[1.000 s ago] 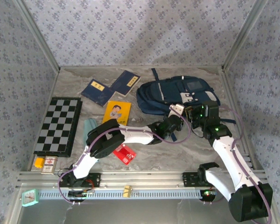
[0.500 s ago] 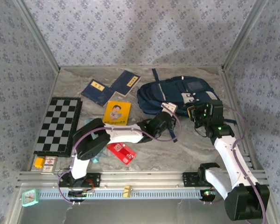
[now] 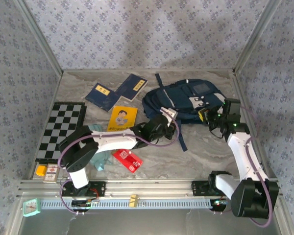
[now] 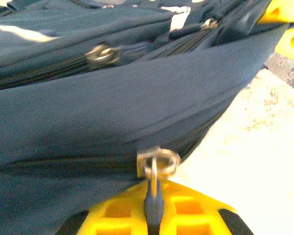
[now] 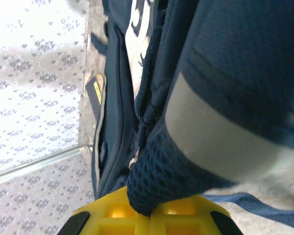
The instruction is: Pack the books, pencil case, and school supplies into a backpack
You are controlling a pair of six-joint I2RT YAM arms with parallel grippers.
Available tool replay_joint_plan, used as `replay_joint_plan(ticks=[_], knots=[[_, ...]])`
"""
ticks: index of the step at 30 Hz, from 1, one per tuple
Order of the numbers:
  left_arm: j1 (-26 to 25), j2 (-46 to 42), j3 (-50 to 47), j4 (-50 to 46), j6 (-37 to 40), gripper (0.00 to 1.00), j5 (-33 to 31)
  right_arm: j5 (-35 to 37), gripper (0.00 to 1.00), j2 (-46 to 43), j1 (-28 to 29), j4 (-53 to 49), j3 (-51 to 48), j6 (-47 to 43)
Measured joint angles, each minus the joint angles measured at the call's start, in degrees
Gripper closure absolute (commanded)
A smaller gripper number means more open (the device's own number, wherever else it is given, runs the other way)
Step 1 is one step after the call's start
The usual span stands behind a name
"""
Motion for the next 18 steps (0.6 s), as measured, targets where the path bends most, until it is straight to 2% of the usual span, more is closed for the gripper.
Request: replay_joint_plan(ticks=[9,15,18], knots=[[1.6,-2.3,-1.7,-4.6,0.4,1.00,2.8,-1.5,1.00,9.5,-8.4,-0.2,5.6,-5.7],[2.2,-1.7,-0.2,-8.0,0.9,1.00,4.9,-2.1,1.00,17.2,-11.0,-0.2,10.9,-10.4],[2.2,0.5,3.7,-10.1,1.1,1.00,6.0,-1.7,0.90,18.9,-11.2,0.2,11.5,-12.5]])
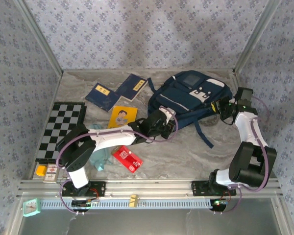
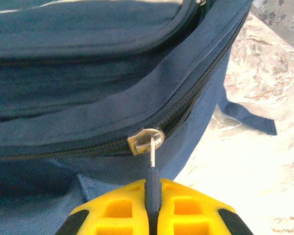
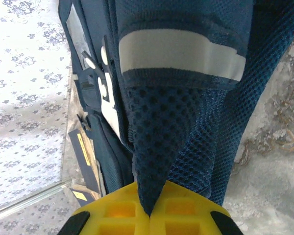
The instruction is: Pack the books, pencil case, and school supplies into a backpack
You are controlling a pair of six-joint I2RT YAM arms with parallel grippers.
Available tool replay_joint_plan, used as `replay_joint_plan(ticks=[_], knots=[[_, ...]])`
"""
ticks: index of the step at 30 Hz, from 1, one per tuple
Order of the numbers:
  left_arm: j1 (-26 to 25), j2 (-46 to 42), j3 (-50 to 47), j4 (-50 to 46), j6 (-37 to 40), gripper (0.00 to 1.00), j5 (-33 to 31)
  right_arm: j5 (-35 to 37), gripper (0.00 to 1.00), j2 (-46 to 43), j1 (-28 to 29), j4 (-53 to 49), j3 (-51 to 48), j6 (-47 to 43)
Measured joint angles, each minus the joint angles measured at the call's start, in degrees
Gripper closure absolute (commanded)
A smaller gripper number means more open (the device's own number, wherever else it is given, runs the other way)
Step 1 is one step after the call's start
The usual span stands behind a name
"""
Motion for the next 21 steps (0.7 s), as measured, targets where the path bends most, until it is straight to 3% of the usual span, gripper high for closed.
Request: replay_joint_plan(ticks=[9,17,21], knots=[[0.1,4.0,4.8,-2.0,-0.1,1.00,1.3,-0.5,0.34,-0.1,-2.2,-2.0,-0.7,-7.4],[0.3,4.8,4.8,-3.0,-0.3,1.00,1.5,-1.0,0.07,-10.1,-1.0,-11.4,-2.7,-11.3],[0.3,4.8,4.8,-3.0,-0.3,1.00,1.9,-1.6,0.00,-17.4,2.7,-12.6,-7.2,-9.0]])
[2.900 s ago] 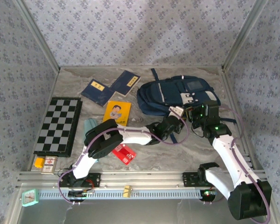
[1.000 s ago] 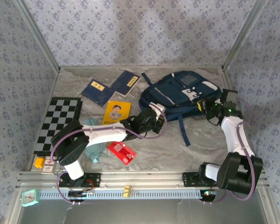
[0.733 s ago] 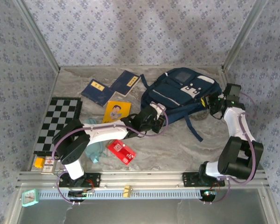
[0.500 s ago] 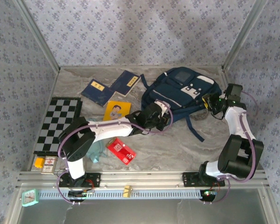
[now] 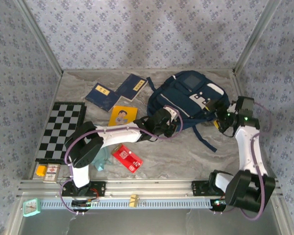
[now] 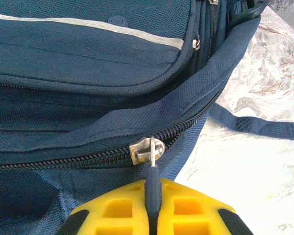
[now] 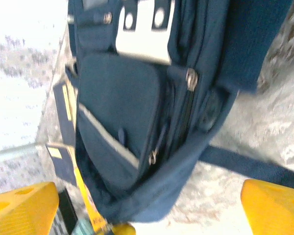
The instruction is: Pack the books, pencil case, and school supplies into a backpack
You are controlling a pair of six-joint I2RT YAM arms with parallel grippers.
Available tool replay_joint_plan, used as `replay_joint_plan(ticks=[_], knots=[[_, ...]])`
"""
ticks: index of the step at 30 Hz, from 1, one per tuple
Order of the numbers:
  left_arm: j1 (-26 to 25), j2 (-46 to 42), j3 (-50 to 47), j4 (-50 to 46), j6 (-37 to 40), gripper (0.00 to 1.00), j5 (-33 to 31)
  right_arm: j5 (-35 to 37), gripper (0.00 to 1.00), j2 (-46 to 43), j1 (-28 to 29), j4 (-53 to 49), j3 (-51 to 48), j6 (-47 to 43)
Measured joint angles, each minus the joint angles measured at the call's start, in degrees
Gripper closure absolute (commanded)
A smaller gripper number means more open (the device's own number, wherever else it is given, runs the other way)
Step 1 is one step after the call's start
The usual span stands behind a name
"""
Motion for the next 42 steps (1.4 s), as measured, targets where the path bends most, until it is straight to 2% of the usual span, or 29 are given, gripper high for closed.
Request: replay_joint_plan(ticks=[5,10,16,18,20,21,22,26,31,38,42], knots=[[0.0,0.0,0.0,0.2,0.0,1.00,0.5,-1.3,0.01,-2.6,9.0,4.3,-9.0,9.0],[0.0,0.0,0.0,0.5,0.0,1.00,0.8,1.1,0.14,-0.8,17.4,12.0,-12.7,17.9],[0.0,0.0,0.0,0.4,0.0,1.00,1.3,4.4,0.44,5.5,18.6,20.4,-12.9,22.1],[0.0,0.0,0.0,0.3,0.0,1.00,1.4,5.1,0.59,7.6,18.5,21.6,-12.6,21.5],[0.0,0.0,0.0,-0.1,0.0,1.00,1.8,4.9,0.78,9.4,18.0,21.7,-11.9,20.3],[0.0,0.0,0.0,-0.2,0.0,1.00,1.9,4.7,0.84,10.1,17.5,21.4,-11.5,19.2],[0.0,0.0,0.0,-0.4,0.1,1.00,2.2,4.2,0.89,10.7,16.9,20.9,-11.1,18.1],[0.0,-0.3,-0.3,-1.3,0.8,1.00,2.4,2.4,0.99,12.4,12.8,16.7,-8.4,11.9],[0.7,-3.7,-4.0,-2.2,2.6,1.00,2.1,-1.5,1.00,16.1,8.2,10.1,-3.1,2.6],[1.7,-6.8,-6.8,-2.6,3.2,1.00,5.1,-3.7,1.00,24.7,8.9,1.7,8.0,-9.5],[0.1,-6.3,-5.9,-3.2,3.2,1.00,6.2,-2.9,0.91,30.6,8.8,-2.8,15.2,-13.7]])
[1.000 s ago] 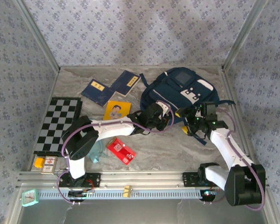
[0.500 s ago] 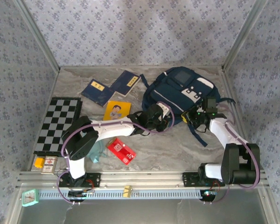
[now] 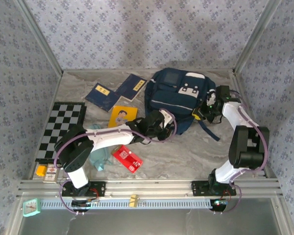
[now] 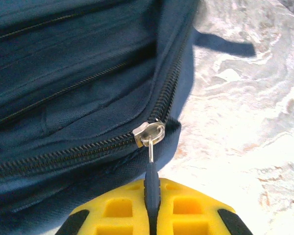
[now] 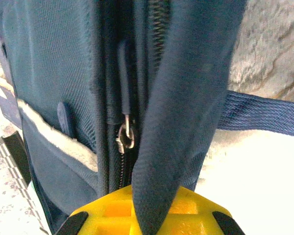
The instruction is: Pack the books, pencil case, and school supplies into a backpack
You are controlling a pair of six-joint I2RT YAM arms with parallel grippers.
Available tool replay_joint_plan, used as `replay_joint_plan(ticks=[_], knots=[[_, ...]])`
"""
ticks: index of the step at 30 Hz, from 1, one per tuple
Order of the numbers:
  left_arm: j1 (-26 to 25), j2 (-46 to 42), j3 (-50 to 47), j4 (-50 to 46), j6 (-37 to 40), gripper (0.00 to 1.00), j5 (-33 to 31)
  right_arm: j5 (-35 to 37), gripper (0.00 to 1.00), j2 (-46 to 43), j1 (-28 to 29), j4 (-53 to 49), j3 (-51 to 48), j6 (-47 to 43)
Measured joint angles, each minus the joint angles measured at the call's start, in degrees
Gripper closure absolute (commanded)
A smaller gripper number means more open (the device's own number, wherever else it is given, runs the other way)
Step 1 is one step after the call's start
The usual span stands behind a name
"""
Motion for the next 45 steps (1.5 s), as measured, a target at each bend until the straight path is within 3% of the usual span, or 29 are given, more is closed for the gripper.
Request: replay_joint_plan(ticks=[5,8,10,14,19,21,24,31,33,40,45], knots=[[-2.3,5.0,6.4,-1.4,-1.9,1.00,-0.2,1.9,0.64,4.5,-1.1,-0.7,5.9,-2.5],[-2.4,7.1,8.7,-2.0,-2.6,1.00,0.0,2.6,0.43,3.3,-2.2,0.9,5.4,-3.0],[-2.4,8.0,9.4,-2.4,-2.9,1.00,0.1,2.6,0.35,0.3,-2.4,1.9,2.9,-3.0],[-2.4,8.6,9.8,-3.3,-3.0,1.00,0.3,1.3,0.27,-8.3,-2.2,2.7,-5.1,-1.0],[-2.4,8.6,10.8,-4.1,-3.0,1.00,0.4,-0.8,0.25,-15.6,0.3,7.1,-15.7,7.1],[-2.4,8.7,11.3,-4.5,-3.1,1.00,0.5,-0.8,0.28,-16.5,2.9,10.0,-19.3,11.2],[-2.4,9.0,12.1,-4.8,-3.2,1.00,0.7,0.2,0.41,-16.2,6.2,12.7,-21.7,15.5],[-2.3,9.3,12.2,-4.9,-3.1,1.00,1.5,1.2,0.92,-14.8,3.7,14.1,-21.3,16.5],[-2.3,9.3,12.2,-4.7,-3.3,1.00,2.4,1.6,1.00,-14.8,1.9,12.5,-20.5,15.0],[-0.2,5.5,6.4,-4.0,-3.3,1.00,5.4,2.2,1.00,-14.1,-7.8,5.1,-15.7,7.4],[3.1,2.8,2.9,-4.5,-2.0,1.00,6.1,4.4,0.98,-12.2,-10.8,0.2,-10.0,2.7]])
